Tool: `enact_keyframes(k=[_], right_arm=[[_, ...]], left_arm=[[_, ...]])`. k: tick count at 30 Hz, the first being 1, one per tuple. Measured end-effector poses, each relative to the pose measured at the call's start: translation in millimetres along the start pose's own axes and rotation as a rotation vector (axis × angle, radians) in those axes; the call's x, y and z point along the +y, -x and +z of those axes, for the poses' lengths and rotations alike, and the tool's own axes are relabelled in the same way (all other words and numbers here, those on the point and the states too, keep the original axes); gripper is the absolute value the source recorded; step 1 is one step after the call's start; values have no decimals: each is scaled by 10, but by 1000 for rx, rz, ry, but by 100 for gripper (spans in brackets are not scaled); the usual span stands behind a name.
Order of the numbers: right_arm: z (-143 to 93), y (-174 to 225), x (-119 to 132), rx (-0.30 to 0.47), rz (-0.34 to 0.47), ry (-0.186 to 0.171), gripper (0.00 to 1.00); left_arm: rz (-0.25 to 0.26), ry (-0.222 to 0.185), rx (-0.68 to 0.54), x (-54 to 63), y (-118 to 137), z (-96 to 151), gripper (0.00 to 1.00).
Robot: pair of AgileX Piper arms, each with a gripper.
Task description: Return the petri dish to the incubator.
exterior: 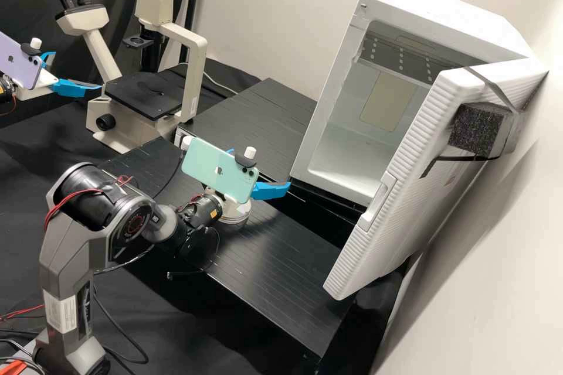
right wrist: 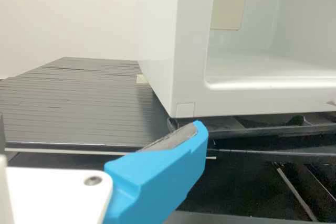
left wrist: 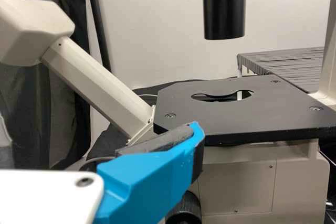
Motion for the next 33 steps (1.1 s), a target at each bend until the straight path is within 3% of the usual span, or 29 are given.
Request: enact_keyframes(k=[9,15,23,28,33], right_arm=[[-2,0,2,2,2,0,100],[46,213,-7,-1,12,1,100],[74,716,26,79,75,-49,100],[108,939,-62,94,40,-44,100],[182,1053,-145,60,1,-43,100]], left_arm=[[0,0,0,0,0,0,100],[0,0,0,0,0,0,100],[0,0,0,0,0,0,100],[0,0,0,0,0,0,100],[0,0,0,0,0,0,100]])
